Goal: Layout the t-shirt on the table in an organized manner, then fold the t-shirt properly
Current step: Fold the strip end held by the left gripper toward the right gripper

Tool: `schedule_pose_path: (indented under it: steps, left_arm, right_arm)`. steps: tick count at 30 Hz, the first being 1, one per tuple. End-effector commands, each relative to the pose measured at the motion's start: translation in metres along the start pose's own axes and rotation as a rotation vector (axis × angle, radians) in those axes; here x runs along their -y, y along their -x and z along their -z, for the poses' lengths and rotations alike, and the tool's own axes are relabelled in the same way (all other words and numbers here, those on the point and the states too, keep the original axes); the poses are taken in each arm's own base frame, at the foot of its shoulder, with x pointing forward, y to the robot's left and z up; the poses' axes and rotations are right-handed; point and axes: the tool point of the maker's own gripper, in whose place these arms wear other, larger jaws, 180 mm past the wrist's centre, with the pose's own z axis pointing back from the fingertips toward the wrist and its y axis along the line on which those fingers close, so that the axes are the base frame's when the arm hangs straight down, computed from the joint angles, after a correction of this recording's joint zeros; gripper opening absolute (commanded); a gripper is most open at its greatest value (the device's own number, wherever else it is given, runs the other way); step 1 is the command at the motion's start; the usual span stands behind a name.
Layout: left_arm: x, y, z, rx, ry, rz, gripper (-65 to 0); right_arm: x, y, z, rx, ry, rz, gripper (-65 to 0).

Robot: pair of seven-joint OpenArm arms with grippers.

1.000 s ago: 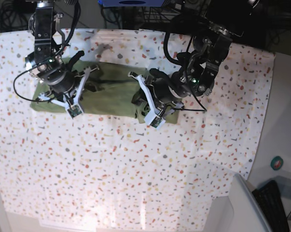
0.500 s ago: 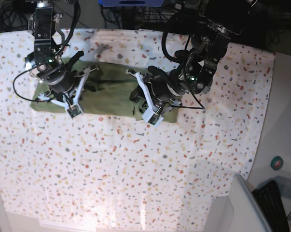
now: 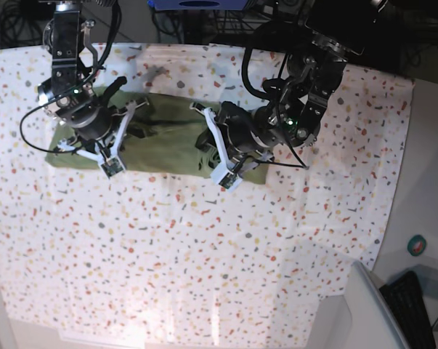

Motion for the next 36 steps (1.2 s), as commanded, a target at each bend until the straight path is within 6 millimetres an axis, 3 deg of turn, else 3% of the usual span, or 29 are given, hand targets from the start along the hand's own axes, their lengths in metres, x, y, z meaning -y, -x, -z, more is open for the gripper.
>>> schedule_pose_path:
  steps: [1,17,18,23,26,29,31,36]
  left_arm:
    - [0.002,-0.017,-0.002,0.052,0.009,0.006,-65.0]
    - [0.002,-0.016,-0.002,0.048,0.009,0.005,-65.0]
    - [0.002,-0.016,-0.002,0.048,0.009,0.005,-63.0]
    - [0.002,-0.017,-0.002,0.05,0.01,0.005,-36.0]
    - [0.003,-0.017,-0.002,0.052,0.011,0.005,-27.8]
    - [0.009,-0.018,0.0,0.052,0.025,0.014,-25.3]
    - [0.021,-0.025,0.006,0.046,0.053,0.057,-25.3]
    - [0.063,-0.019,0.033,-0.036,0.153,0.17,-25.8]
  right_arm:
    - [0.005,-0.014,-0.003,0.048,0.014,0.003,-61.4]
    - [0.003,-0.013,-0.003,0.046,0.012,0.004,-61.4]
    - [0.003,-0.013,-0.003,0.046,0.012,0.004,-61.4]
    - [0.003,-0.013,-0.003,0.046,0.012,0.004,-61.4]
    - [0.004,-0.013,-0.004,0.049,0.014,0.004,-61.4]
    - [0.004,-0.014,-0.004,0.05,0.014,0.003,-61.4]
    - [0.004,-0.014,-0.004,0.05,0.014,0.003,-61.4]
    - [0.004,-0.015,-0.004,0.052,0.014,0.004,-61.4]
